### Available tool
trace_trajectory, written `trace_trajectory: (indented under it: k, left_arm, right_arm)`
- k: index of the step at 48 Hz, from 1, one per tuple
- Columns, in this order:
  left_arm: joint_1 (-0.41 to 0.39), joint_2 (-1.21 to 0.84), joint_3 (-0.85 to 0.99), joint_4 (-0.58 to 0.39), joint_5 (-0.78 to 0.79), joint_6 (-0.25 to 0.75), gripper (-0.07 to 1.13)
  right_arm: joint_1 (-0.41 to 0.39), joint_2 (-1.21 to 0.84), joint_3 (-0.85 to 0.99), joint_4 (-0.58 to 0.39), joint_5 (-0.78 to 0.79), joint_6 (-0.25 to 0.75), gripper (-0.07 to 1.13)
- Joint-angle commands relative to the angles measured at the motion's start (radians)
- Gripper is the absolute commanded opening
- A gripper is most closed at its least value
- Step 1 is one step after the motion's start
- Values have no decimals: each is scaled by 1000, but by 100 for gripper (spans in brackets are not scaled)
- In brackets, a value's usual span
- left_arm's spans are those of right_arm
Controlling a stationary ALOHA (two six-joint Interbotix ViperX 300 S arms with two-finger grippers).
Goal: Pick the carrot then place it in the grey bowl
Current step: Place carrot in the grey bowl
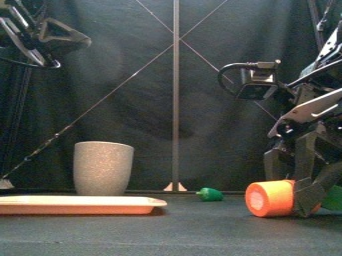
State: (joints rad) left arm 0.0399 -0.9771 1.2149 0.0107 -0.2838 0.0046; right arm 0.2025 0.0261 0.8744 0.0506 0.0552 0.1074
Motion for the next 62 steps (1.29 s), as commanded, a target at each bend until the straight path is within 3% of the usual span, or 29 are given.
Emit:
trace_trajectory:
  k: [1,6,10,16,27,36,57,62]
  left_arm:
    - [2,2,-14,2,-5,0,-4]
    - [2,2,-15,2,-5,2,-4]
    - [2,2,-15,6,-5,2,-4]
    - [2,2,-15,8,-5,0,-4]
    - [-2,2,-18,9,-5,0,-4]
    - [0,-6,-18,8,-5,0,-4]
    - [0,-34,-12,9,-5,0,-4]
    - [0,-34,-12,8,-3,0,-4]
  right_arm:
    - [3,-11,-23,-2,6,0,54]
    - [-5,-17,-44,-20,6,-6,34]
    - [-15,-21,-67,-48,6,-8,25]
    - [-69,-40,-118,-114,9,-9,26]
    - [-206,-66,-268,-318,6,0,26]
    - [-287,-5,-459,-407,-8,-2,26]
    - [-387,287,-861,-419,0,-5,27]
    - [-402,322,-905,-399,0,-3,32]
